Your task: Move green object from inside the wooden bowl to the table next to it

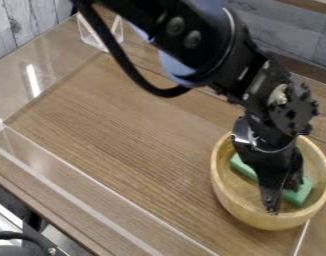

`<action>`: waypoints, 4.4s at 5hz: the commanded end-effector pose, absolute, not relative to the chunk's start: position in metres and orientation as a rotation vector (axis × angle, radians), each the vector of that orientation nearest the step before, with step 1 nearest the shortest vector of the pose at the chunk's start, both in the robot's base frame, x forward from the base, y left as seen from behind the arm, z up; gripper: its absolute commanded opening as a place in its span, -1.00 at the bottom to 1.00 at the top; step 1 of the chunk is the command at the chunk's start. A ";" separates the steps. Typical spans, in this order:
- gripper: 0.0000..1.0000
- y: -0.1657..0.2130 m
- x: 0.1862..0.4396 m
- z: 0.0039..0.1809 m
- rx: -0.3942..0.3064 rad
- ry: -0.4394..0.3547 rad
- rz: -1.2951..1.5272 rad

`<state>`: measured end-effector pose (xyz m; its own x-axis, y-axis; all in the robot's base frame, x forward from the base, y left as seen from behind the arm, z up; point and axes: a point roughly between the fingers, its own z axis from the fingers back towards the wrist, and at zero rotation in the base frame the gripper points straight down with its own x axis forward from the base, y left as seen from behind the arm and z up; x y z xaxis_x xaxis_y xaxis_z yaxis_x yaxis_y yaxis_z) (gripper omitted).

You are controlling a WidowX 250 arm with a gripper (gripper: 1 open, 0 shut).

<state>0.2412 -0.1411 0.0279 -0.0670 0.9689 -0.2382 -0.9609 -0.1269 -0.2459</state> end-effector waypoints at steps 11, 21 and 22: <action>-1.00 -0.140 0.219 0.069 -0.128 0.007 1.700; 1.00 -0.106 0.207 0.061 -0.054 -0.042 1.881; 1.00 -0.104 0.200 0.046 -0.043 -0.047 1.939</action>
<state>0.1980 -0.1013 0.0420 -0.3622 0.9321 0.0064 -0.9316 -0.3617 -0.0366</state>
